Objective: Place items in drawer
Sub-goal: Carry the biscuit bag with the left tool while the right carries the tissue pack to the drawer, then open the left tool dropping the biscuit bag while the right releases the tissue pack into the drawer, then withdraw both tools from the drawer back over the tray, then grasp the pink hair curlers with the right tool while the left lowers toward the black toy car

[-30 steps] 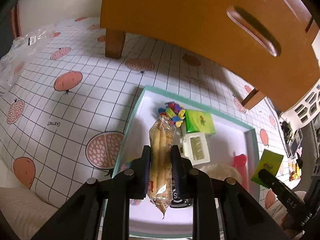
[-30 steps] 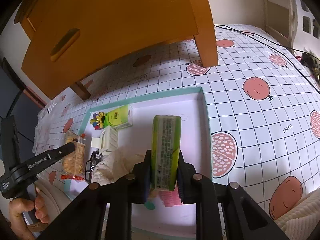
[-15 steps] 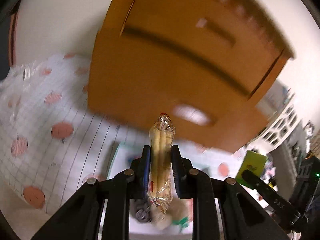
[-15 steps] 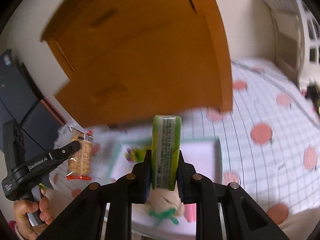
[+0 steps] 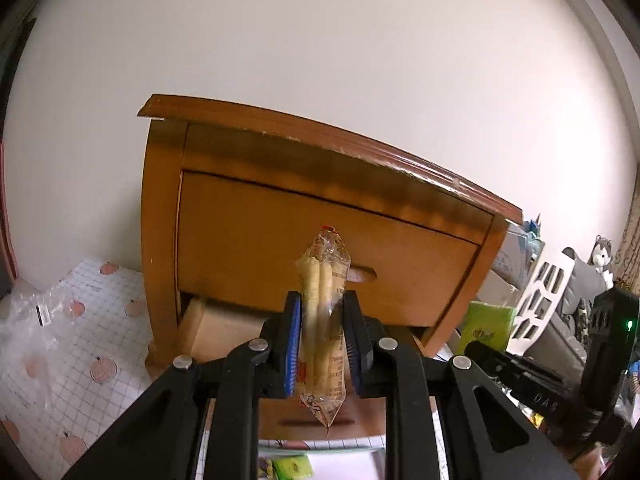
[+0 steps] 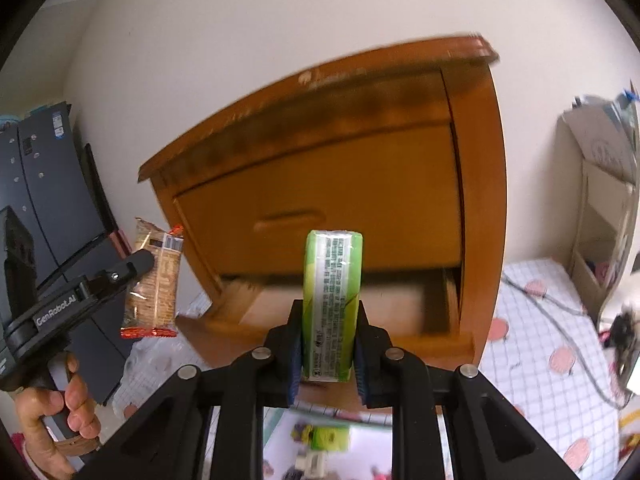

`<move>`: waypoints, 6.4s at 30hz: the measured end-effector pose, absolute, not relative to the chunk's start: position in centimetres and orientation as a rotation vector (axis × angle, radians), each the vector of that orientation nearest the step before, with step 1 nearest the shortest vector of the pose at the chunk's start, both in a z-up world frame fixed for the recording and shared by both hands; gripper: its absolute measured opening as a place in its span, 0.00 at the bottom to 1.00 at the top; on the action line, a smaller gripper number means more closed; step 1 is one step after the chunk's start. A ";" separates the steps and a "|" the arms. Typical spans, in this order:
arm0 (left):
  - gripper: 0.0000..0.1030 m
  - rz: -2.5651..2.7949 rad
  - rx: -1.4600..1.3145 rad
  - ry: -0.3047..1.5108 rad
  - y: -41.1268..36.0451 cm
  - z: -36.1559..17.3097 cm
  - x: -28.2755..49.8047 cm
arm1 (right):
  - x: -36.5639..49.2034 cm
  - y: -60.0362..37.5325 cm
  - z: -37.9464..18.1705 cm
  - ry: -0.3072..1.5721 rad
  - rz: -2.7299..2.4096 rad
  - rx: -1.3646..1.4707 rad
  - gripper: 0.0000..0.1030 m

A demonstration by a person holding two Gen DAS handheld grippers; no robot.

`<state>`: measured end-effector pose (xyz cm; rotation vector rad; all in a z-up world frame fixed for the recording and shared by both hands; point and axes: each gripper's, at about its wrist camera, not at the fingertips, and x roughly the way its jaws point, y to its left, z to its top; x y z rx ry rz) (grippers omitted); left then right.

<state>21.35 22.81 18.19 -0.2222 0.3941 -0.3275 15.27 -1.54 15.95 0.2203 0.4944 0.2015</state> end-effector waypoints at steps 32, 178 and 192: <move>0.21 -0.204 -0.223 0.630 21.1 13.1 29.9 | 24.2 -0.5 12.3 0.743 0.098 0.124 0.33; 0.62 -0.251 -0.257 1.229 19.9 -14.3 18.9 | 12.1 -2.5 -14.8 1.088 0.057 0.247 0.44; 0.55 -0.241 -0.289 1.249 20.7 -14.6 18.8 | 12.2 -2.8 -15.2 1.118 0.039 0.239 0.28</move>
